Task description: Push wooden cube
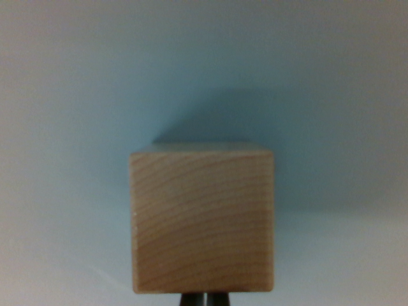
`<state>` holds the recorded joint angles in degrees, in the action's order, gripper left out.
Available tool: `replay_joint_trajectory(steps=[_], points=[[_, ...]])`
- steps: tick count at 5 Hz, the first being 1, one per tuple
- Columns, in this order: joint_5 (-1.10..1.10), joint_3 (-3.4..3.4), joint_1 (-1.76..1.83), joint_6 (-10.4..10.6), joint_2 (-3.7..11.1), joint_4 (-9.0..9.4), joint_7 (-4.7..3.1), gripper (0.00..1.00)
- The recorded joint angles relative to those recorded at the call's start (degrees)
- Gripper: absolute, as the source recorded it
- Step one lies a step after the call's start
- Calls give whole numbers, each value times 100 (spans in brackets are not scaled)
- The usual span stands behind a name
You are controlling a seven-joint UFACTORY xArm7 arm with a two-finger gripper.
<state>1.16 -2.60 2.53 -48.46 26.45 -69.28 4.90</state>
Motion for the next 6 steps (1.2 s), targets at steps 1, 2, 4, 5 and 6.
replay_joint_trajectory(steps=[1,2,4,5,6], points=[[0,0,0,0,0,0,0,100],[4,6,0,-103,165,-268,-7,100],[9,12,-1,-208,332,-539,-15,100],[9,12,-1,-208,332,-539,-15,100],[13,17,-1,-309,494,-803,-22,100]])
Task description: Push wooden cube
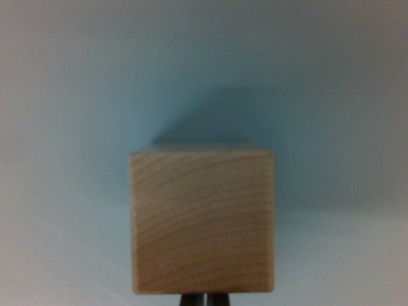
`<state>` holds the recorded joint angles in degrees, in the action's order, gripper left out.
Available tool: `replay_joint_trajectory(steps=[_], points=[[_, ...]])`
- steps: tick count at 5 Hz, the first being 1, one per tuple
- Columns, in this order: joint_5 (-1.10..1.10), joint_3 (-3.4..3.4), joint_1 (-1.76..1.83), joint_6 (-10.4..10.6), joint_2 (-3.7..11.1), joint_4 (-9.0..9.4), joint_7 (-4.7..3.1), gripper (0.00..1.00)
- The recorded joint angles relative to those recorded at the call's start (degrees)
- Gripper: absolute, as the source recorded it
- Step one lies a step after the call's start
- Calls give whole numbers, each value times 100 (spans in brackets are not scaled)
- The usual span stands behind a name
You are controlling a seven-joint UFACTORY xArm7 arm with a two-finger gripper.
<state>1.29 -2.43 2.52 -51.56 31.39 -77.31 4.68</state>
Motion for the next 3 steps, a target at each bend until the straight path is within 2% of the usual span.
replay_joint_trajectory(steps=[1,2,3], points=[[0,0,0,0,0,0,0,100],[4,5,0,-92,147,-238,-6,100],[4,5,0,-92,147,-238,-6,100]])
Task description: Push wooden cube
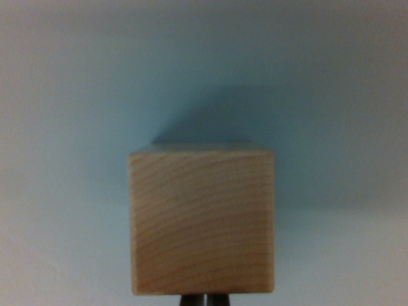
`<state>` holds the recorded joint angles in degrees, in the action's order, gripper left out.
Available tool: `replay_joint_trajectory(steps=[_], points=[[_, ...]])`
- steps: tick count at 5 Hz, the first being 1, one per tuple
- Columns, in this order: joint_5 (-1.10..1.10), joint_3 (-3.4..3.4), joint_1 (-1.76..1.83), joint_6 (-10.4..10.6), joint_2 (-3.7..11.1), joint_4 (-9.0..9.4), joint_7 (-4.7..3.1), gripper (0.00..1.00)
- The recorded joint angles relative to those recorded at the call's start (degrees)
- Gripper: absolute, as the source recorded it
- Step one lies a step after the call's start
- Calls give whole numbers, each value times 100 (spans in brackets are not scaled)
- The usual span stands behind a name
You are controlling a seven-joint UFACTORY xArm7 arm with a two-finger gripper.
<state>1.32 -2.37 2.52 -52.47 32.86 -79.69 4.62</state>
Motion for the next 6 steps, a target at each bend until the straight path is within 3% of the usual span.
replay_joint_trajectory(steps=[1,2,3,4,5,6], points=[[4,5,0,-89,142,-231,-6,100],[4,5,0,-89,142,-231,-6,100],[7,9,-1,-168,268,-436,-12,100],[7,9,-1,-168,268,-436,-12,100],[10,13,-1,-235,375,-609,-17,100],[10,13,-1,-235,375,-609,-17,100]])
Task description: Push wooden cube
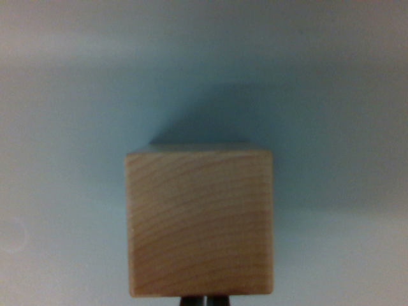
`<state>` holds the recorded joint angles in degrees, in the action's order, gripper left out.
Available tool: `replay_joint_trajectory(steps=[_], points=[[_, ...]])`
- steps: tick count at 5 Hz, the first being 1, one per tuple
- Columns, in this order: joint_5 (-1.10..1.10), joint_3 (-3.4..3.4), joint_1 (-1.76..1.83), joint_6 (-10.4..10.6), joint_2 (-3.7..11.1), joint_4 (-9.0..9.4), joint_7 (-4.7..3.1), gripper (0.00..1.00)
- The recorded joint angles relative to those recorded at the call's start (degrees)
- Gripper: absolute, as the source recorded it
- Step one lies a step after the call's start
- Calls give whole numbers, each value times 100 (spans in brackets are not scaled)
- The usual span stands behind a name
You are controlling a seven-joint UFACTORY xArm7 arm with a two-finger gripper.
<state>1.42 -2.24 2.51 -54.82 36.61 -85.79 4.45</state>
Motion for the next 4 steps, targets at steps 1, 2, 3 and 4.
replay_joint_trajectory(steps=[1,2,3,4], points=[[2,3,0,-51,81,-131,-4,100],[2,3,0,-51,81,-131,-4,100],[3,5,0,-83,133,-216,-6,100],[3,5,0,-83,133,-216,-6,100]])
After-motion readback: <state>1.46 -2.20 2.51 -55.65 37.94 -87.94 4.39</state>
